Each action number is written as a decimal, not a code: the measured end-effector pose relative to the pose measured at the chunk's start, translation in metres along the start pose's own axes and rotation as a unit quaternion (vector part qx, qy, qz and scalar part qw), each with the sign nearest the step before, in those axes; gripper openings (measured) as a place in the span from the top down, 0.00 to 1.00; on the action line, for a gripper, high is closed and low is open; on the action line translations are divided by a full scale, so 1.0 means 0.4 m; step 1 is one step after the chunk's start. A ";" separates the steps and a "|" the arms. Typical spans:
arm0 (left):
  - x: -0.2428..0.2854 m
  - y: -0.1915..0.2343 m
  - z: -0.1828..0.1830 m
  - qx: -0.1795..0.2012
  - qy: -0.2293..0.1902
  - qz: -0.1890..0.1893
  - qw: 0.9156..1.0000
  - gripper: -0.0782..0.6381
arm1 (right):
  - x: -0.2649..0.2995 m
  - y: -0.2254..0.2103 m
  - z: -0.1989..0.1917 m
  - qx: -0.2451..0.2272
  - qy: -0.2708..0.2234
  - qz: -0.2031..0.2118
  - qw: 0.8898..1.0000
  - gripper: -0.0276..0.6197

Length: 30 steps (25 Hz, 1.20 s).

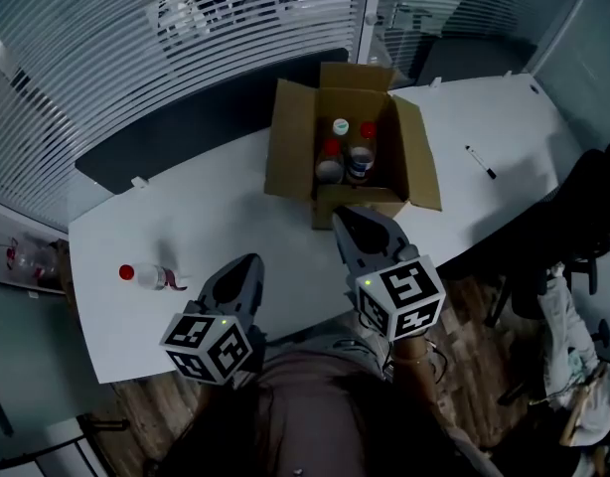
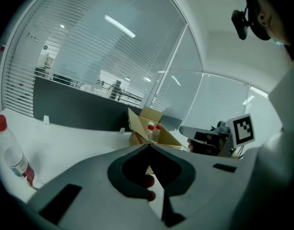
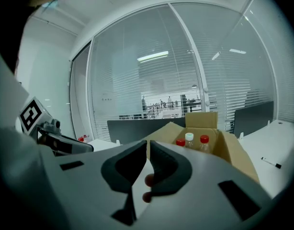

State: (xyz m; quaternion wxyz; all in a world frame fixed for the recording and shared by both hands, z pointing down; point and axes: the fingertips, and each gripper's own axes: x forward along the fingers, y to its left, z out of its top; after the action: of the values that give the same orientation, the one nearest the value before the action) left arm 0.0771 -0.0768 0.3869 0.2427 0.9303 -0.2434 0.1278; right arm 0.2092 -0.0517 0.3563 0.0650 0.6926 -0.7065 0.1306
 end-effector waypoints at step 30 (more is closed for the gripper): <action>0.136 0.007 0.012 -0.050 -0.018 0.095 0.994 0.88 | 0.175 -0.203 0.079 -0.063 0.033 0.072 0.995 0.81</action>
State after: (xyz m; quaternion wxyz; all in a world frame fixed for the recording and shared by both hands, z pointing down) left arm 0.1223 -0.1026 0.4033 0.2709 0.8918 -0.3413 0.1216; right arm 0.2906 -0.1282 0.3528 0.1224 0.6300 -0.7585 0.1131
